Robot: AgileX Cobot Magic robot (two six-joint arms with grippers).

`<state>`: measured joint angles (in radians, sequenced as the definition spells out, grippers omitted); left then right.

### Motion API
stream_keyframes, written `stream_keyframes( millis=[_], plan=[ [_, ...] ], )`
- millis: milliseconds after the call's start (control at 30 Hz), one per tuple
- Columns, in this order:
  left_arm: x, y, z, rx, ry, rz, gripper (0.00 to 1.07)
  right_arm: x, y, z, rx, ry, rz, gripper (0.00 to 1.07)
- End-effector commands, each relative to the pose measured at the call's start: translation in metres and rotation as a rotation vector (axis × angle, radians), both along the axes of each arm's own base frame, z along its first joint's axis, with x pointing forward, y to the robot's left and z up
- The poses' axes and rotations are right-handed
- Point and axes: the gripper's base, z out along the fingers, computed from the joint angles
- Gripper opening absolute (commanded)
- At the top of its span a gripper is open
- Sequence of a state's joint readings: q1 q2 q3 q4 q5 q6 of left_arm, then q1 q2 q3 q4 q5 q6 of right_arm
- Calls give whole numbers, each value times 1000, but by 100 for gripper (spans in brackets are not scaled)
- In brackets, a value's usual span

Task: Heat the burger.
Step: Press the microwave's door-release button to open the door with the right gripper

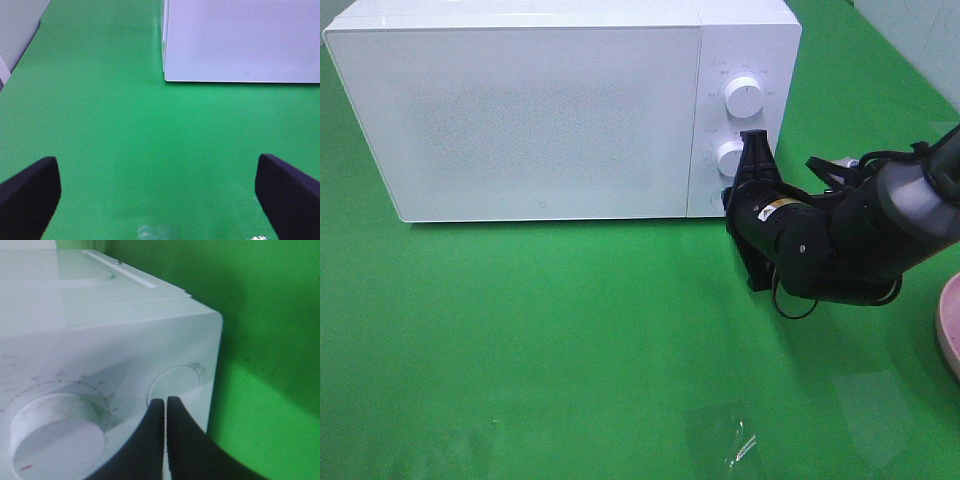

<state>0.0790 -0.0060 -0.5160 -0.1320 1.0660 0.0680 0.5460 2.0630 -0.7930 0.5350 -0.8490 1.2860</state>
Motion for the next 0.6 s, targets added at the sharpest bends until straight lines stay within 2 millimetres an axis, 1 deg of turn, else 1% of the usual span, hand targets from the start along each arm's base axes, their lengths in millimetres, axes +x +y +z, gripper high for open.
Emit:
stream_keyframes(
  millis=[33, 167, 233, 500, 600],
  plan=[
    [-3, 0, 0, 0, -17, 5, 98, 7, 2, 4, -10, -20, 25, 0],
    [-3, 0, 0, 0, -17, 5, 98, 8, -2, 4, -7, -22, 9, 0],
    [-3, 0, 0, 0, -17, 5, 98, 10, -6, -1, -15, -9, -2, 0],
    [-3, 0, 0, 1, -17, 5, 98, 10, -7, -7, -15, 1, -3, 0],
    [-3, 0, 0, 1, -17, 5, 98, 11, -6, -12, -20, 9, 0, 0]
  ],
)
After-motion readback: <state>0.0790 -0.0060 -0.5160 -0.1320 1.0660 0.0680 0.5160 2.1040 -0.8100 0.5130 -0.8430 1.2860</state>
